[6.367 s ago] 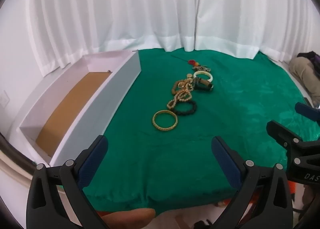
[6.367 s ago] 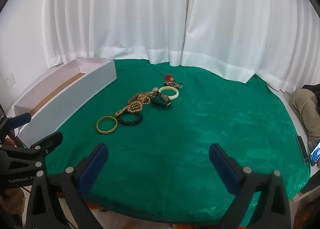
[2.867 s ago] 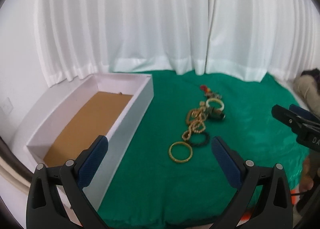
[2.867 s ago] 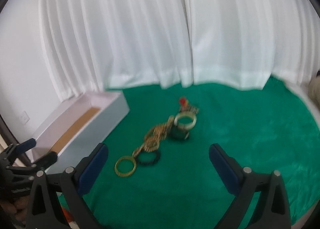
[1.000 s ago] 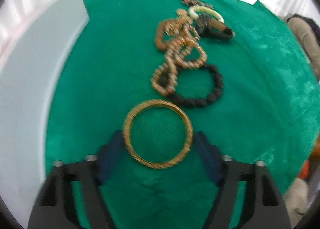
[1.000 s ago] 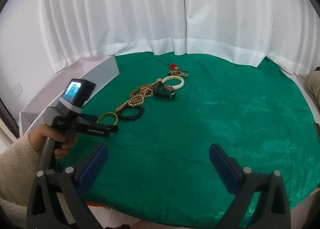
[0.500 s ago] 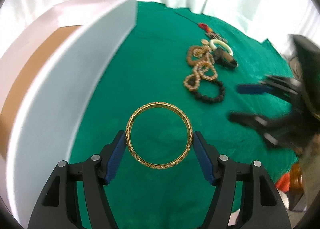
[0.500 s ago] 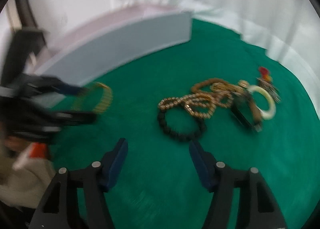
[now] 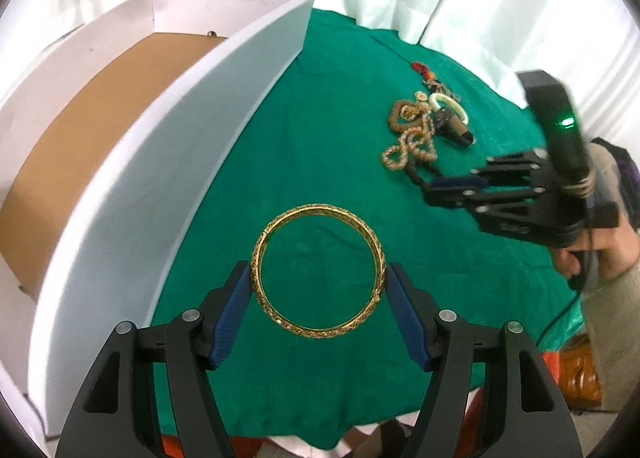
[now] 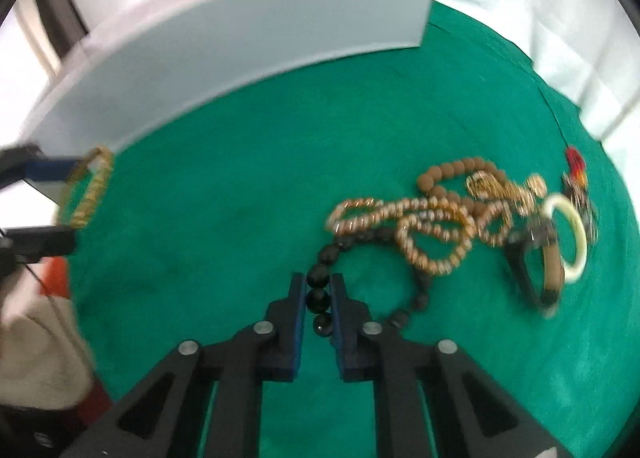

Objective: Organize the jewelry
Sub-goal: 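Carry the gold bangle toward the white box while the right gripper grasps the black bead bracelet, then release the gold bangle into the box while the right gripper drops the black bracelet there, then withdraw both tools from the box back over the jewelry pile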

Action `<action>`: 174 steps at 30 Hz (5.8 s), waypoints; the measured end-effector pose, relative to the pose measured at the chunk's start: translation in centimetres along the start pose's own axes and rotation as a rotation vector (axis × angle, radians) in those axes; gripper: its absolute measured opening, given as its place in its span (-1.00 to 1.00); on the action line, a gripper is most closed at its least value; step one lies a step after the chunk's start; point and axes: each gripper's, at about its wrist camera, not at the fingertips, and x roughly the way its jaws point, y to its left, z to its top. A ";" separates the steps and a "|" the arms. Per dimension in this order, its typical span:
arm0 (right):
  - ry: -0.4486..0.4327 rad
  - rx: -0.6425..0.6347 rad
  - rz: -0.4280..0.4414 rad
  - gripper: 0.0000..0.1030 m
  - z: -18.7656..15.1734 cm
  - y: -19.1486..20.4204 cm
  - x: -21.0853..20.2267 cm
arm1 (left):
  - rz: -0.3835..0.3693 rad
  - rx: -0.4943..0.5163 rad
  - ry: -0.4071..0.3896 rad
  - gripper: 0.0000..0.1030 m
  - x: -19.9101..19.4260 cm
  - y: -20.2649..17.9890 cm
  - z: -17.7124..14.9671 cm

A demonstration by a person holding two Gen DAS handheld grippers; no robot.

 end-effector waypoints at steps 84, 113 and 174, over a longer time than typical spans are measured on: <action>-0.432 0.386 0.038 0.27 -8.9 2.2 -11.9 | 0.194 0.116 -0.047 0.96 -2.1 9.2 -0.5; -0.463 0.497 -0.195 0.71 -15.5 -0.3 -15.4 | 0.193 0.354 -0.328 0.99 -11.4 -3.0 -4.4; -0.305 0.559 -0.267 1.00 -22.8 -1.4 -11.6 | 0.015 0.177 -0.018 0.99 7.5 -11.0 6.3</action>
